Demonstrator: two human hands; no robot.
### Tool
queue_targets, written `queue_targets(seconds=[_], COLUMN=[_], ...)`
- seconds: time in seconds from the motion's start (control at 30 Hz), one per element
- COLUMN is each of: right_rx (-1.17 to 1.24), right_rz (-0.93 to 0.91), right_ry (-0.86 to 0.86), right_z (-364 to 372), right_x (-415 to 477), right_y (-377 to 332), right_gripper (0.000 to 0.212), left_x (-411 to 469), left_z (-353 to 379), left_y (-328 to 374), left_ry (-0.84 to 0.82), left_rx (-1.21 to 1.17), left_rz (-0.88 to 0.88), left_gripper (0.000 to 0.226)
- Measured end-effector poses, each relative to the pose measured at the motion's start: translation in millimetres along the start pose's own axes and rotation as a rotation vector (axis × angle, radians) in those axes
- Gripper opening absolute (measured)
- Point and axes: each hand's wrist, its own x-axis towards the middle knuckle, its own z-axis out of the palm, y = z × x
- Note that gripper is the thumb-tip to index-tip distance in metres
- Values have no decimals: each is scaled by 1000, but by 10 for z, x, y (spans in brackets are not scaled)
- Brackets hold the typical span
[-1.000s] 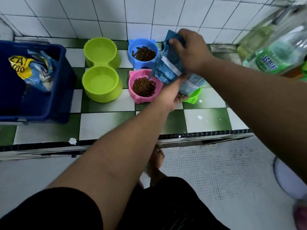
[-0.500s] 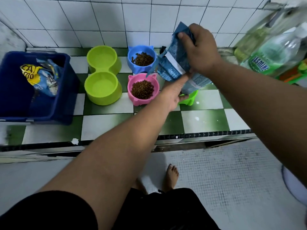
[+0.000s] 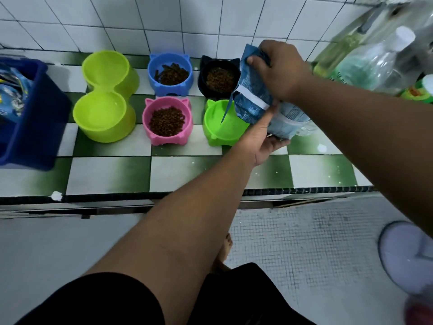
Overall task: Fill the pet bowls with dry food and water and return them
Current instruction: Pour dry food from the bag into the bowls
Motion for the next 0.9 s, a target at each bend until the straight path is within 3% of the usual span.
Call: queue_targets(seconds=[0.13,0.2,0.3,0.37,0.77,0.9], right_rx=[-16,-37,-58,-53,-53,-52], right_rz=[-14,-44,-86,-101,-132,-139], right_ry=[-72,-95,-117,-122,-134,-125], right_z=[92,143,186,188,205,189], right_x=[69,100,119,127,109,116], right_y=[97,102,65,49,49,42], right_gripper=[27,27,26,25,26,25], left_x=[231,272,301,350,335,319], left_z=[29,41,48,20,0,16], left_y=[-180,-193,-186,-197,-214,-199], left_ry=[53,63,61,62,68,57], left_rx=[-100,-145,-213,-234,-221,-238], left_rz=[-15,-19,-17,-39,-41,-41], left_gripper=[133,119,62,42,40,56])
